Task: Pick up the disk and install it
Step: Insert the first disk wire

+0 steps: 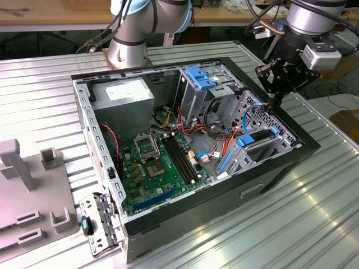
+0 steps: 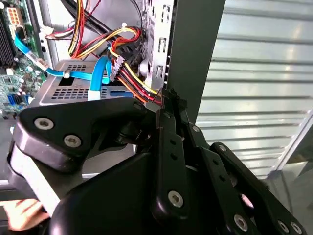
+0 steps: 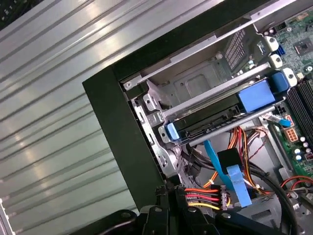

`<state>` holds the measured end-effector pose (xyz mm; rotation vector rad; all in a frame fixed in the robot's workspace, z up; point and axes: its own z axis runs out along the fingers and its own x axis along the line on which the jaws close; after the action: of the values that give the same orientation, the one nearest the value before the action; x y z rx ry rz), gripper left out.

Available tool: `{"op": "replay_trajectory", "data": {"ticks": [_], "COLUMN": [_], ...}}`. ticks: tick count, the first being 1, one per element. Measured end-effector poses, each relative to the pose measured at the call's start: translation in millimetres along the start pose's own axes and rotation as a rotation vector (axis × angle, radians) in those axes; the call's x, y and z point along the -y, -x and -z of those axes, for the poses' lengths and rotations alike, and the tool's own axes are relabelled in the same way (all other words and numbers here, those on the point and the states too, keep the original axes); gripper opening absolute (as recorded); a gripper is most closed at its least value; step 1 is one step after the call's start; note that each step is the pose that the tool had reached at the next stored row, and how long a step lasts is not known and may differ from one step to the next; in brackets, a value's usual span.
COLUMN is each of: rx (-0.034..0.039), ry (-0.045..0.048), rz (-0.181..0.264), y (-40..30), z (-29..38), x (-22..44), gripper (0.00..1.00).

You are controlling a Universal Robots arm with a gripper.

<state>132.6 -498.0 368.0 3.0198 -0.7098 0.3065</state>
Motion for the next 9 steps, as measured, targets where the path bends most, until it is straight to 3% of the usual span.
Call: {"op": "replay_trajectory", "data": {"ticks": [2,6,9], "rx": [-0.0042,-0.0066,-0.0077], "ry": [0.0142,0.0405,0.052], "rz": [-0.033,-0.163,-0.22], "y": [0.0,0.2,0.3], "z": [-0.6,-1.4,-1.8], "x": [0.0,0.0,0.0], "gripper": [0.17,0.17,0.17]}}
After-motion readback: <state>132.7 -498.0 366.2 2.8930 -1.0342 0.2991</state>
